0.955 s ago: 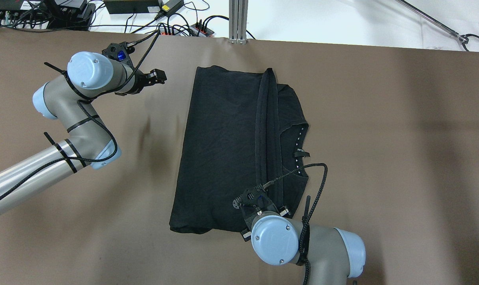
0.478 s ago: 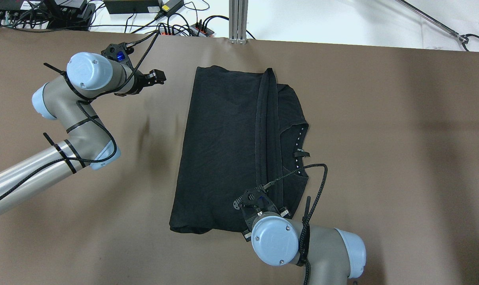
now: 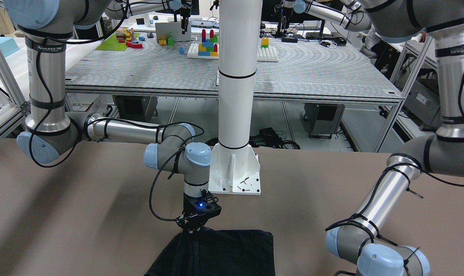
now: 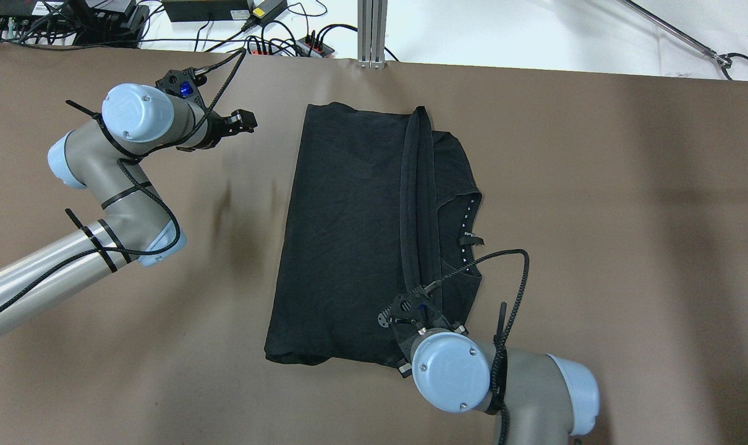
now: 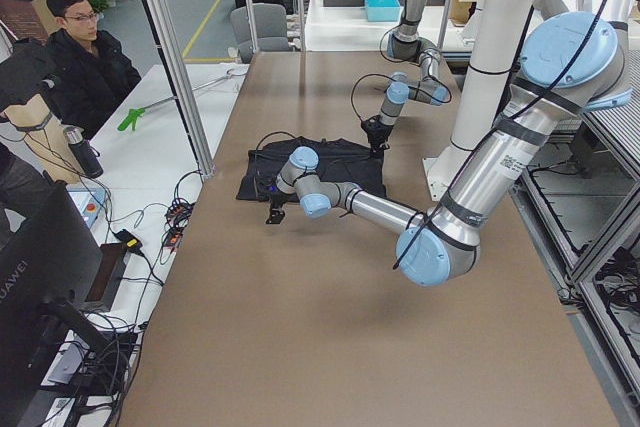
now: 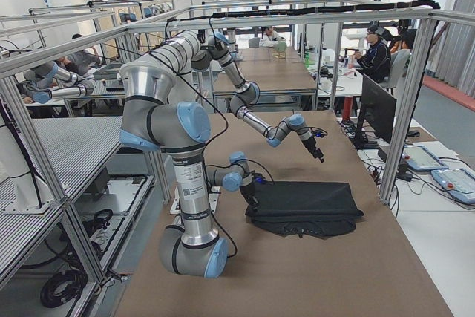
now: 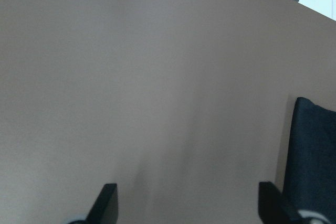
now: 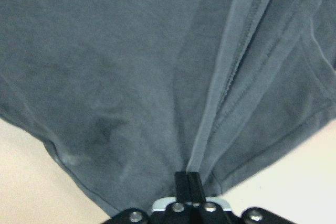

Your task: Fold clothes

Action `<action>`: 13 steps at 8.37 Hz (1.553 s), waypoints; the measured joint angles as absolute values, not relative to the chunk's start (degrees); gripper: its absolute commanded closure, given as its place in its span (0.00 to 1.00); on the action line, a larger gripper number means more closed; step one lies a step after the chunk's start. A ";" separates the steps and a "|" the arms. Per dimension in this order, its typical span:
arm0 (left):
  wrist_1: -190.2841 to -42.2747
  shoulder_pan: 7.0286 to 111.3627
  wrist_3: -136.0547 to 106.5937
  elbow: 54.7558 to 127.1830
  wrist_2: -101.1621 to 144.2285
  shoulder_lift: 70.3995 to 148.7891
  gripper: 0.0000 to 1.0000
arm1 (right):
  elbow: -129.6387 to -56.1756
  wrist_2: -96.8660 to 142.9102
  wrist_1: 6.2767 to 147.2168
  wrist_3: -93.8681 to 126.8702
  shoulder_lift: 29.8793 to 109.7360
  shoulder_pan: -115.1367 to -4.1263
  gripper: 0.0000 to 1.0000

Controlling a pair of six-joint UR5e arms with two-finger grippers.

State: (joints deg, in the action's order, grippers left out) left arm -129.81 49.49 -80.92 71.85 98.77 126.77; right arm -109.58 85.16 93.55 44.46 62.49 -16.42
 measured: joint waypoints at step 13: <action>-129.81 49.39 -81.12 71.68 98.78 126.86 0.06 | -115.12 86.16 98.02 62.35 68.03 -15.62 0.06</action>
State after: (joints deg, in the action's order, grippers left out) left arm -129.81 49.39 -81.12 71.68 98.78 126.86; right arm -115.12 86.16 98.02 62.35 68.03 -15.62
